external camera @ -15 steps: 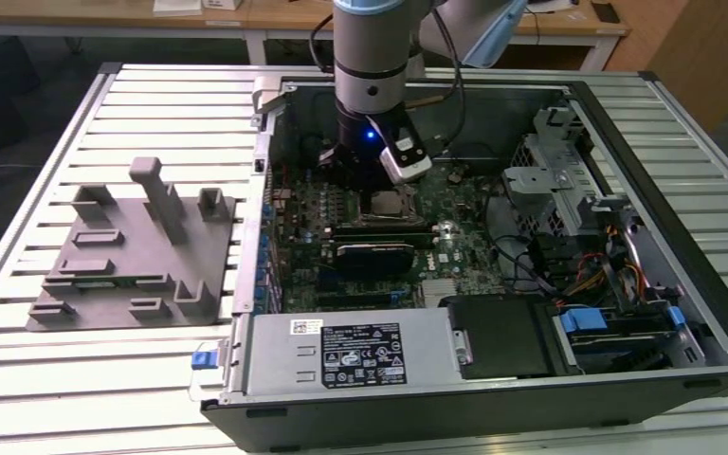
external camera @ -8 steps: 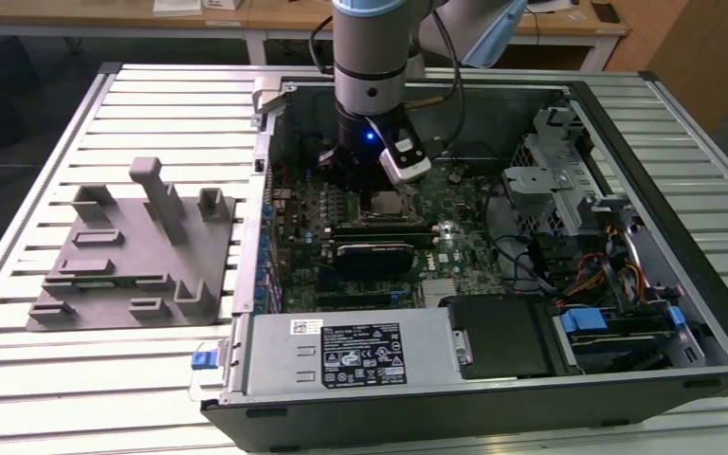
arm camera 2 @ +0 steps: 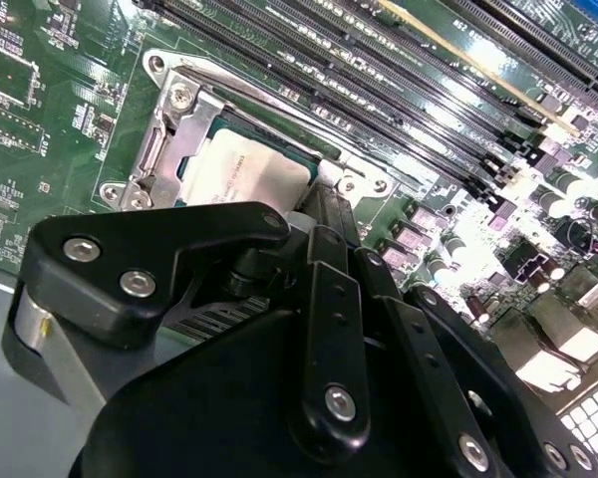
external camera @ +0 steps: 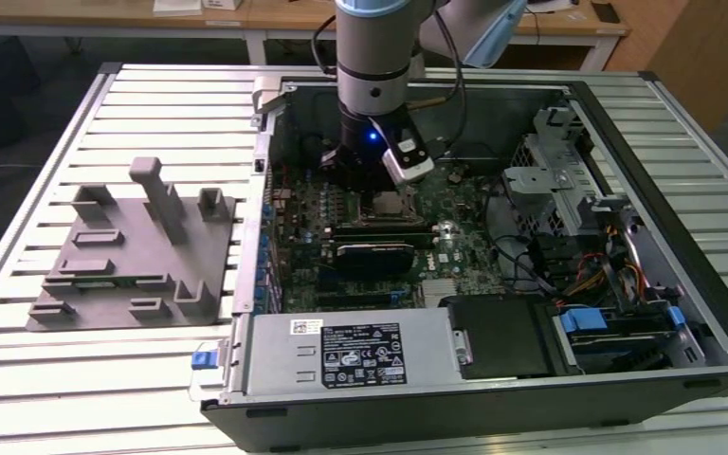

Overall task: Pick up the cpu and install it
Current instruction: 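Close the cpu cover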

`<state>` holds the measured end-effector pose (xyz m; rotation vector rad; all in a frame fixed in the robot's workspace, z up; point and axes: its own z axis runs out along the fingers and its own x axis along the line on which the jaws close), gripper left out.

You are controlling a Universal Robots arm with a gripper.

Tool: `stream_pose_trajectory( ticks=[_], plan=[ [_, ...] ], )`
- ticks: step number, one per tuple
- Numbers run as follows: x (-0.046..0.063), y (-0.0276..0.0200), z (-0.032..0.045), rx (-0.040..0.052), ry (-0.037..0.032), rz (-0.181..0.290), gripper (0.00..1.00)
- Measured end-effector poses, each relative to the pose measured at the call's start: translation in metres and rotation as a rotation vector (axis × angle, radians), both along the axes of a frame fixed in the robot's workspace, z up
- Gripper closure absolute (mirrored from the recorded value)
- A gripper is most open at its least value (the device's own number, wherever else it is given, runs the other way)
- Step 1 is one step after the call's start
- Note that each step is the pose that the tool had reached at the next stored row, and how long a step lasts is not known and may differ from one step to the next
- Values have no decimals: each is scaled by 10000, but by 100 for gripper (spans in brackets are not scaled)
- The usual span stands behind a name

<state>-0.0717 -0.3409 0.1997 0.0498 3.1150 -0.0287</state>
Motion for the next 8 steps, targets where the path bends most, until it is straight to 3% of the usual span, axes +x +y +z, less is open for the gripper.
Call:
stream_pose_trajectory(
  ticks=[8],
  plan=[
    [18,0,0,1,1,3,89]
  ],
)
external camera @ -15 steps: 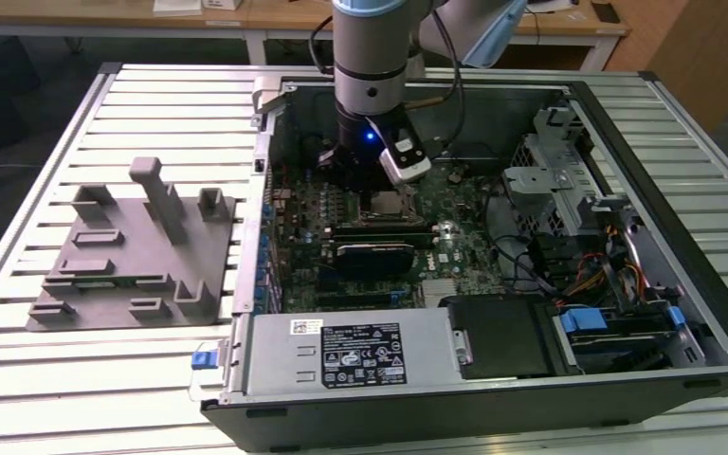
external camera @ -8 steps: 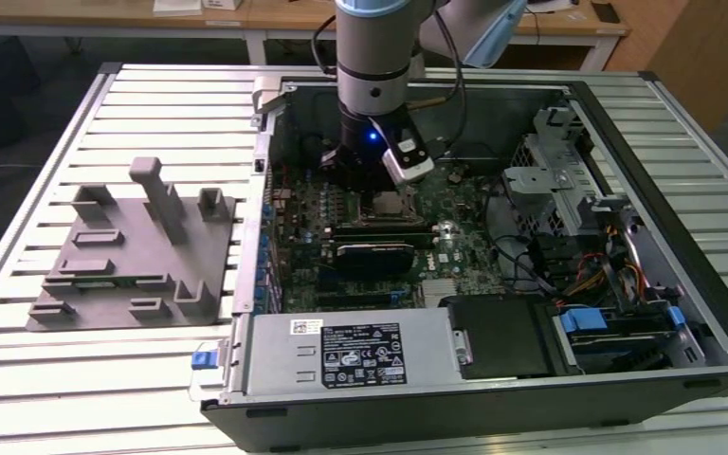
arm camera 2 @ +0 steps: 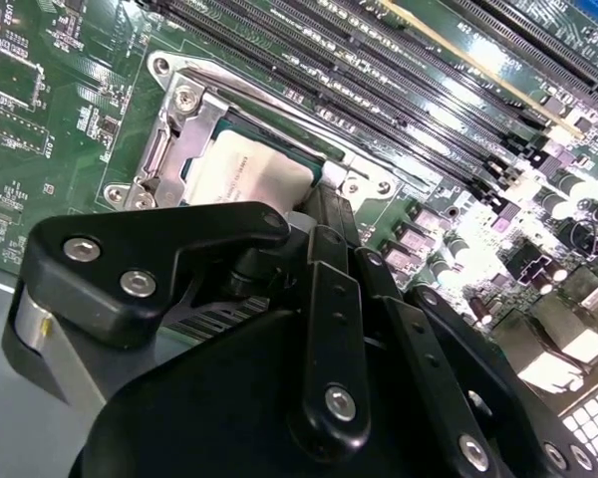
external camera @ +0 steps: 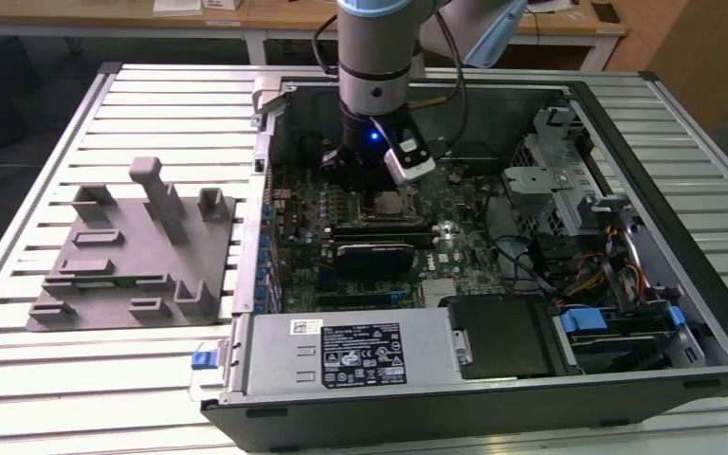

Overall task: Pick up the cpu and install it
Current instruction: 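Close the cpu cover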

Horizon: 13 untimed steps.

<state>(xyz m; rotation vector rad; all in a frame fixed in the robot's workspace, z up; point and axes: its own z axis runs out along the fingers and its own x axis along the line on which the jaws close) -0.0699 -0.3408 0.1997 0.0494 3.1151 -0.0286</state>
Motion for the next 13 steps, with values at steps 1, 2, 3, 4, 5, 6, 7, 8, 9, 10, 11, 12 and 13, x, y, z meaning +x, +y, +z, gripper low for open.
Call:
stream_pose_trajectory(
  ticks=[1,2,3,4,5,6,7,8,9,10,11,12,13],
  plan=[
    [1,0,1,0,0,0,89],
    [2,0,2,-1,0,-2,89],
    [2,0,7,-1,1,-2,89],
    [2,0,13,-1,1,0,89],
    [3,0,22,0,0,0,89],
    [3,0,32,0,0,0,89],
    [3,0,39,1,-1,0,89],
    [3,1,39,3,-2,0,89],
    [3,1,40,3,-1,0,89],
    [2,1,39,10,-1,6,89],
    [2,1,37,17,-1,23,89],
    [1,2,35,20,-1,54,89],
    [0,3,32,28,0,100,89]
  ],
)
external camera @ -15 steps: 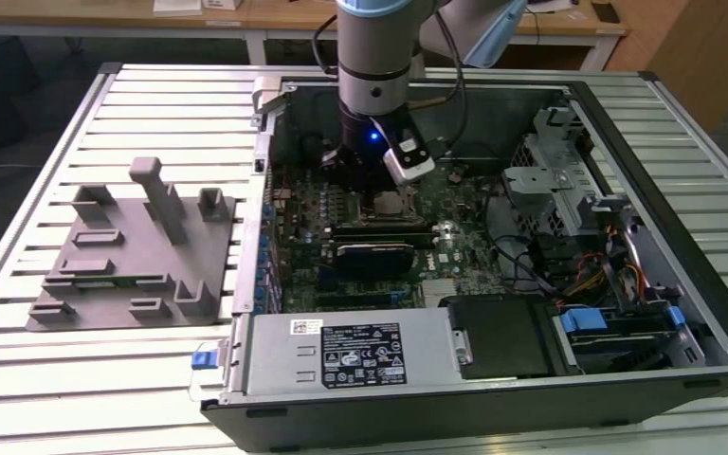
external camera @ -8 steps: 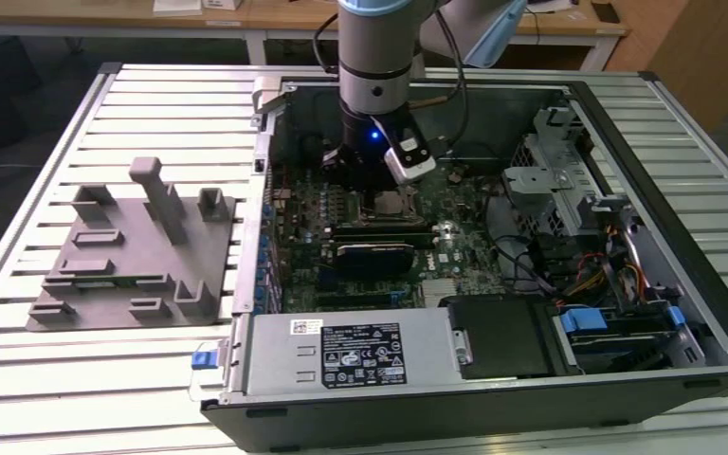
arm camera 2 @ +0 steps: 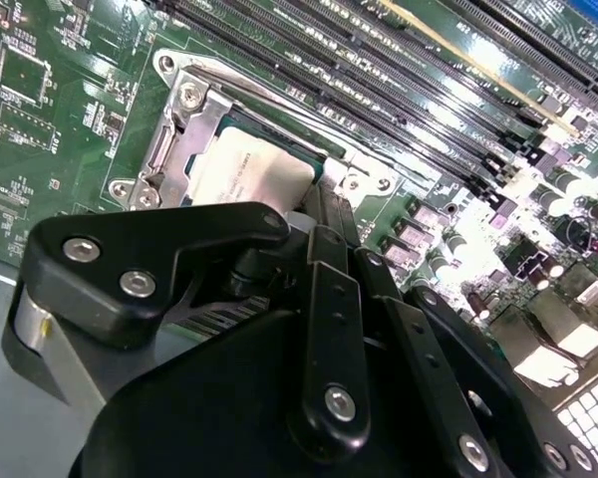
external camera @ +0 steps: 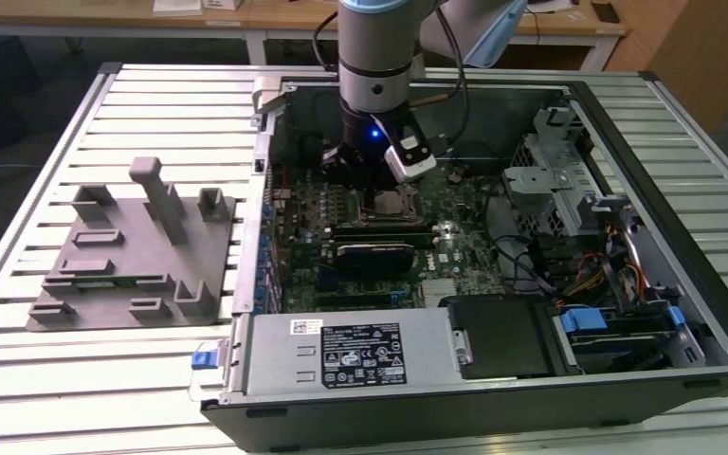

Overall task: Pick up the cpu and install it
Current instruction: 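Close the cpu cover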

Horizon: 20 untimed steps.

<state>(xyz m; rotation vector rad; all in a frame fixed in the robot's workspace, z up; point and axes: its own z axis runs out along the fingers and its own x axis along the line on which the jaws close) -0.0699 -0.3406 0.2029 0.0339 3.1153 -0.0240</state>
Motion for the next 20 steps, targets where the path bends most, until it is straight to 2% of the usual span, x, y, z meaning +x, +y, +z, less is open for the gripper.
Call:
stream_pose_trajectory(
  ticks=[3,6,10,12,13,20],
  plan=[
    [-2,3,-11,66,0,170,89],
    [-4,3,-20,228,-2,311,89],
    [-10,3,-22,297,-3,327,89],
    [-15,3,-27,412,-4,337,89],
    [-16,3,-28,439,-5,340,89],
    [-14,2,-41,451,-1,346,89]
  ],
)
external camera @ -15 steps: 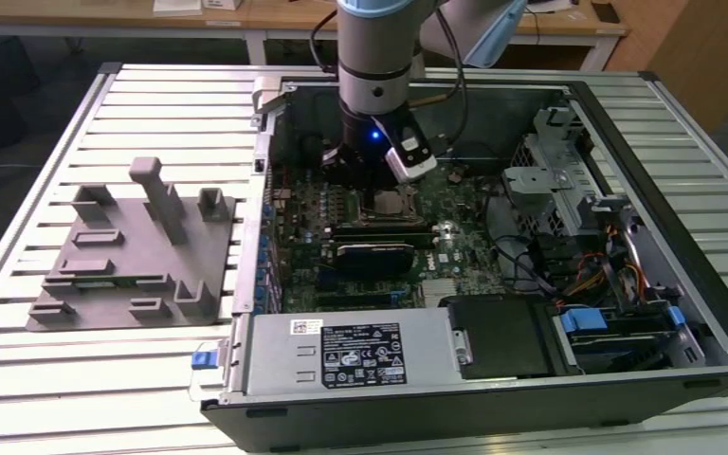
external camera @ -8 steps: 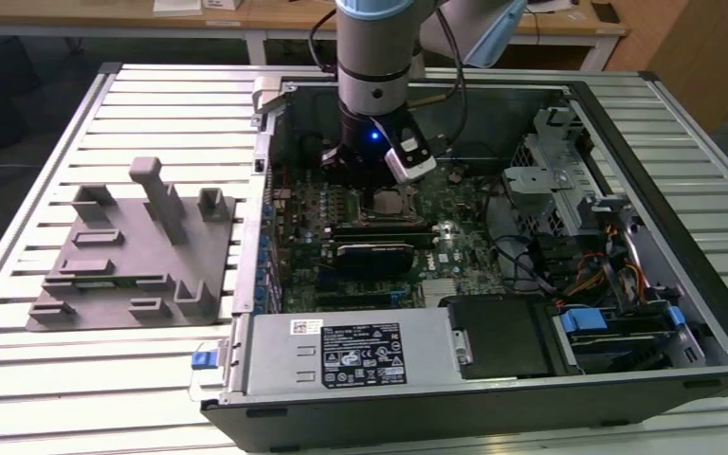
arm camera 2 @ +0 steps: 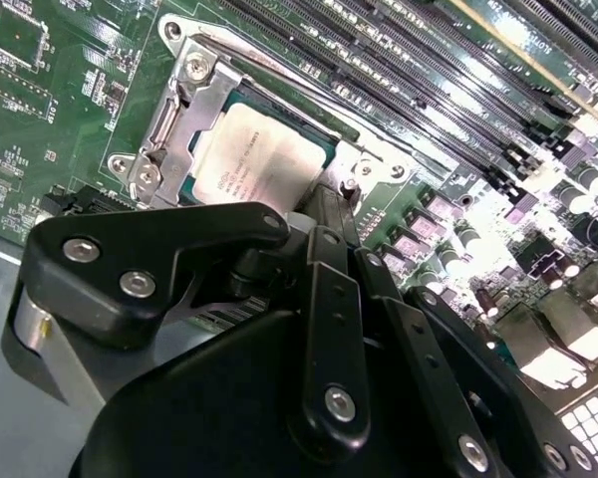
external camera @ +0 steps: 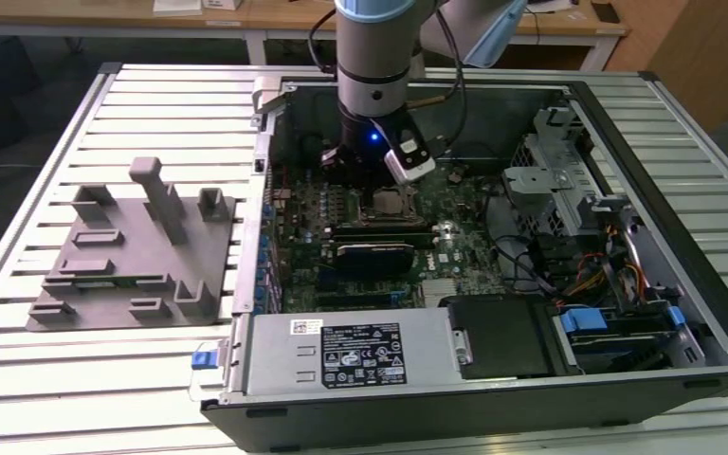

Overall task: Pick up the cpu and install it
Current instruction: 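Close the cpu cover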

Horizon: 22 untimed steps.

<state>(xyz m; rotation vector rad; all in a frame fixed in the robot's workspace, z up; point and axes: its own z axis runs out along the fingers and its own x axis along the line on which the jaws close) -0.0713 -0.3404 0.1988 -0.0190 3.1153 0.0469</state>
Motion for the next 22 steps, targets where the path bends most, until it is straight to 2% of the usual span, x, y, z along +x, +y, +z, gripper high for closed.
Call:
stream_pose_trajectory(
  ticks=[16,22],
  plan=[
    [52,1,-2,5,-4,-1,89],
    [52,1,67,6,-6,-1,89]
  ],
)
